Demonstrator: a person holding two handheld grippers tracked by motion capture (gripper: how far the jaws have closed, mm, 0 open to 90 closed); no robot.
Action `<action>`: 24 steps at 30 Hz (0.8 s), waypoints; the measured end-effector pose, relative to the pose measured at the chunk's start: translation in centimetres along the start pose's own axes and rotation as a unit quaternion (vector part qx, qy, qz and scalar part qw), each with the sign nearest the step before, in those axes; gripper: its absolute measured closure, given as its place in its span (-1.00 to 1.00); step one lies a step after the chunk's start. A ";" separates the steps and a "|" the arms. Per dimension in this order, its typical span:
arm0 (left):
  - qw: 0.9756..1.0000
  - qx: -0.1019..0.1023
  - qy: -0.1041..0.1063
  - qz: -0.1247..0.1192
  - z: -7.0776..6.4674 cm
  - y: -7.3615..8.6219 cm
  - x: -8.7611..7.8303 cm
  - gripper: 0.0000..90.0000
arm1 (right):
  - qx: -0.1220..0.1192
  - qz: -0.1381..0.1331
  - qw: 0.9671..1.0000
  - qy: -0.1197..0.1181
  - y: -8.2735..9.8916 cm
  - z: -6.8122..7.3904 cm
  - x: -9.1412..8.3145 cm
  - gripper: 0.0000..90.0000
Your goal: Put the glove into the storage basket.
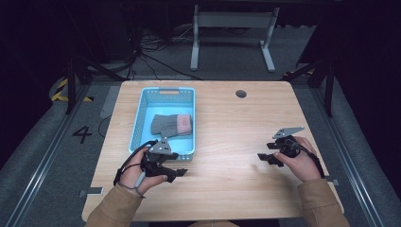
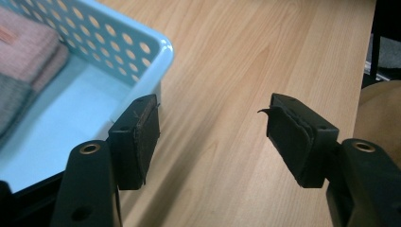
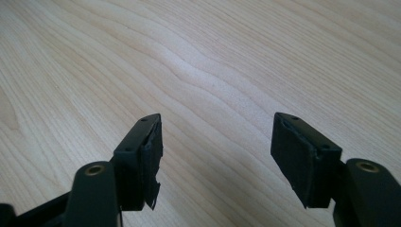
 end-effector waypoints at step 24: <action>0.999 -0.017 -0.038 0.013 -0.4 4.3 5.1 -0.30 | 0.013 0.026 1.000 0.013 1.0 -0.4 1.4 -0.20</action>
Point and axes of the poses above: each handheld gripper's, and its own axes: x roughly forward along the jaws, y roughly out of its underside, z roughly to its left, the point moved 4 cm from there along x, roughly forward along the jaws, and after that the axes turned 6 degrees about x, right-handed, at the moved point
